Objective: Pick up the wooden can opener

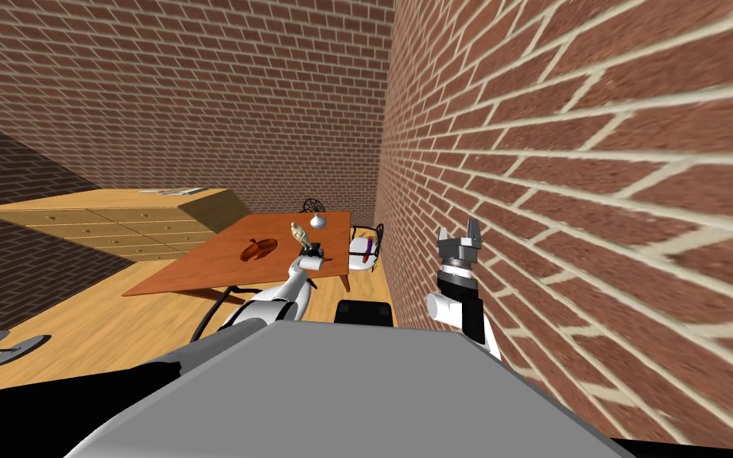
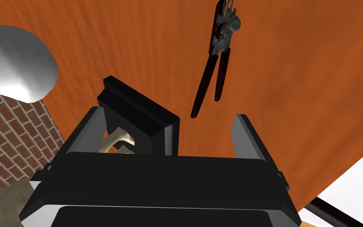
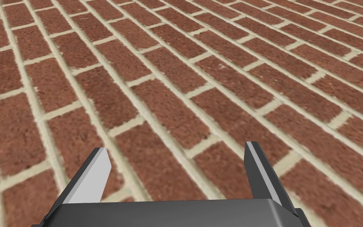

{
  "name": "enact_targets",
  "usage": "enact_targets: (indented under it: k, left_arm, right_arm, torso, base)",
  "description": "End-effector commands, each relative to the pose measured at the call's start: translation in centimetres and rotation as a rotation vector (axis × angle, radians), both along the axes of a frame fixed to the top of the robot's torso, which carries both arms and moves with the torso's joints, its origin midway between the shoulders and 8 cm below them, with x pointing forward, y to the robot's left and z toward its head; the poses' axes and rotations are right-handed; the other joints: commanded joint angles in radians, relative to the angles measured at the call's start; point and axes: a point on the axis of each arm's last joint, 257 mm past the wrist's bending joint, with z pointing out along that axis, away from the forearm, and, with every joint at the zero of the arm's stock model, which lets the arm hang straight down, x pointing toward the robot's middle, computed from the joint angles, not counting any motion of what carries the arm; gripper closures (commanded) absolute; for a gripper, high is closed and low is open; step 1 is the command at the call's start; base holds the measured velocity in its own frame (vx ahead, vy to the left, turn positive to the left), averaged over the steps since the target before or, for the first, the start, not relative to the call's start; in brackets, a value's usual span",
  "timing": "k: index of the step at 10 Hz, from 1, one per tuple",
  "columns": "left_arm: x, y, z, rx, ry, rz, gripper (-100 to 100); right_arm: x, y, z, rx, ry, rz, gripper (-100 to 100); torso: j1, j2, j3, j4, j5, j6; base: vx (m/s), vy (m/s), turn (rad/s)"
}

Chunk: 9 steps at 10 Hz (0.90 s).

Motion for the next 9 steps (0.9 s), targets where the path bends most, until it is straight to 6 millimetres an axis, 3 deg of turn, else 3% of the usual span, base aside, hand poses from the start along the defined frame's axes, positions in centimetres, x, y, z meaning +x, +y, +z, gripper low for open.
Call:
enact_targets:
  k: [1, 8, 9]
  left_arm:
    - [-0.4, 0.1, -0.7, 0.007, 0.047, -0.001, -100]
    - [-2.2, 0.7, -2.4, 0.033, 0.197, -0.004, -100]
    - [-2.3, 0.8, -2.5, 0.033, 0.200, -0.004, 0]
  right_arm:
    - [0.0, 0.0, 0.0, 0.000, 0.000, 0.000, 0]
    - [0.0, 0.0, 0.0, 0.000, 0.000, 0.000, 0]
    - [0.0, 0.0, 0.0, 0.000, 0.000, 0.000, 0]
  torso:
    - [0.000, 0.000, 0.000, 0.000, 0.000, 0.000]
    - [0.000, 0.000, 0.000, 0.000, 0.000, 0.000]
    - [0.002, 0.001, 0.000, 0.000, 0.000, 0.000]
  base:
    - [0.037, -0.060, 0.021]
    - [0.039, -0.060, 0.016]
    - [0.000, 0.000, 0.000]
